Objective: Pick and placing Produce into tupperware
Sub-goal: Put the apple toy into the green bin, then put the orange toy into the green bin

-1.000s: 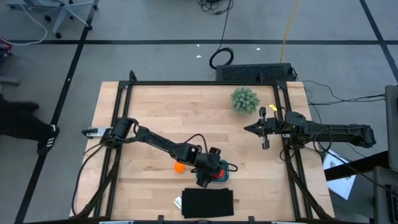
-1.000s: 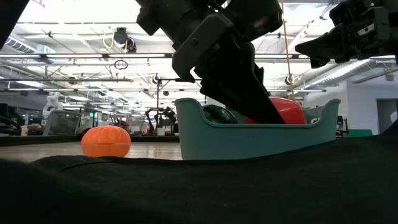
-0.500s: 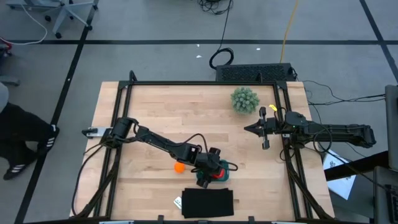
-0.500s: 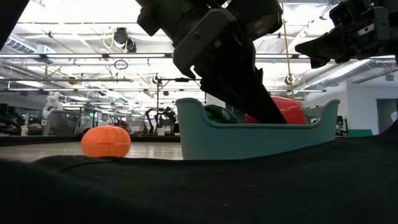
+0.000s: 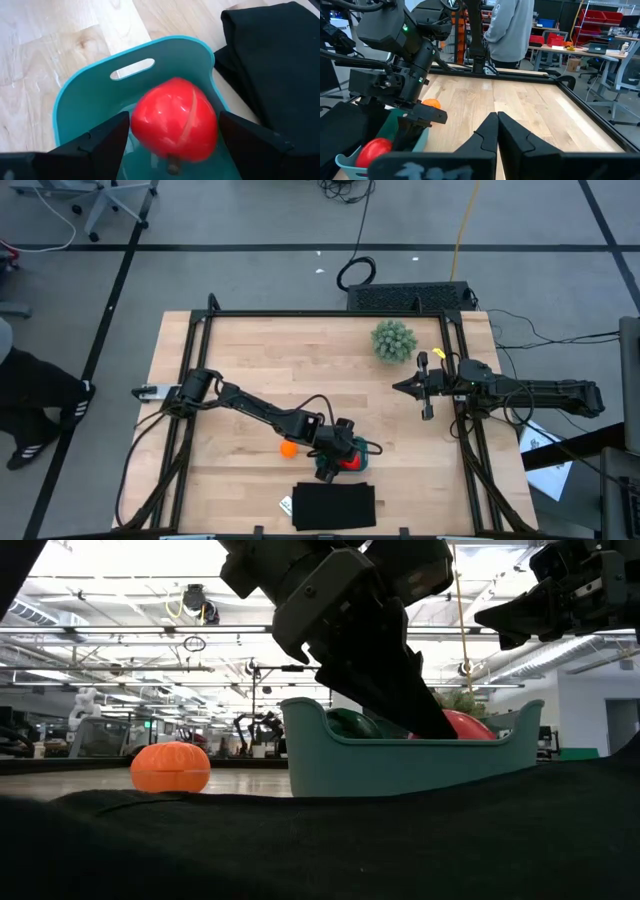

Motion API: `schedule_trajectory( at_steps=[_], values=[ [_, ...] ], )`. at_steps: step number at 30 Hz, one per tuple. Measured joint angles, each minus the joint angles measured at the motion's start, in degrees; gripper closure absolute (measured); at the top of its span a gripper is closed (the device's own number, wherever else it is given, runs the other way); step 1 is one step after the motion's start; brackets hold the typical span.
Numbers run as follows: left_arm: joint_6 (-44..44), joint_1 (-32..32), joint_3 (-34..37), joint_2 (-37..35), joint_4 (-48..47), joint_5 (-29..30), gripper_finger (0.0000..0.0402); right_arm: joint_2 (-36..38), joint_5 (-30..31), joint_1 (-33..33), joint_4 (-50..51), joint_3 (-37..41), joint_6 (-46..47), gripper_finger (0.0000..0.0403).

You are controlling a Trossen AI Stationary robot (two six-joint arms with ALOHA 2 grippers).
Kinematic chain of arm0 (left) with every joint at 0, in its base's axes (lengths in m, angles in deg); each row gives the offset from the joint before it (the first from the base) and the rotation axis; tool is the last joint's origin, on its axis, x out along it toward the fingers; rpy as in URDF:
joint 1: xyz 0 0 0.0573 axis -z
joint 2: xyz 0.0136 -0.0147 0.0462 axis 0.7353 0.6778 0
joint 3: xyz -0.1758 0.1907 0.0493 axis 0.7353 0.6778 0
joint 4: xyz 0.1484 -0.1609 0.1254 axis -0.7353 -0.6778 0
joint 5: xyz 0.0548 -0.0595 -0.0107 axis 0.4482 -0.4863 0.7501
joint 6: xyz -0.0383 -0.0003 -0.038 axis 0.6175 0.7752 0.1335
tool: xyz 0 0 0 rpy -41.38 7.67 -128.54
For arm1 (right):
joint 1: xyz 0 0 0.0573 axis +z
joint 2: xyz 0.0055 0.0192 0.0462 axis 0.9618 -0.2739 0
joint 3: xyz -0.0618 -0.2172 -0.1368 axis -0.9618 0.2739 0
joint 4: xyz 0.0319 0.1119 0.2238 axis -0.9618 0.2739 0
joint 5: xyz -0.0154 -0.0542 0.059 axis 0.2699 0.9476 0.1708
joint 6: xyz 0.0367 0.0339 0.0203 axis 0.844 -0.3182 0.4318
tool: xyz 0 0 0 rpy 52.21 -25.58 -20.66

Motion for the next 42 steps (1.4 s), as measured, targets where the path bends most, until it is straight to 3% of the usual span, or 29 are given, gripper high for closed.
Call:
schedule_trajectory(
  at_steps=[11, 16, 30, 35, 42],
  values=[
    [-0.91, 0.04, -0.22, 0.00, -0.05, 0.44, 0.0098, 0.00, 0.00, 0.01, 0.00, 0.00, 0.02, 0.0403],
    [-2.60, 0.82, -3.82, -0.02, -3.67, 1.59, 0.0098, 0.00, -0.01, 0.02, 0.01, 0.00, 0.02, 0.0403],
    [-3.05, 1.84, -16.67, -0.44, -31.41, 9.22, 0.0107, 0.00, 0.00, 0.02, 0.13, 0.00, 0.04, 0.0403],
    [-1.95, 1.96, -20.23, -1.60, -38.16, 14.53, 0.0165, 0.02, -0.01, 0.01, 0.12, 0.00, 0.04, 0.0403],
    [-1.81, 1.11, -21.14, -6.06, -39.79, 14.76, 0.0316, -0.07, 0.00, 0.02, 0.09, 0.00, 0.17, 0.0403]
  ],
)
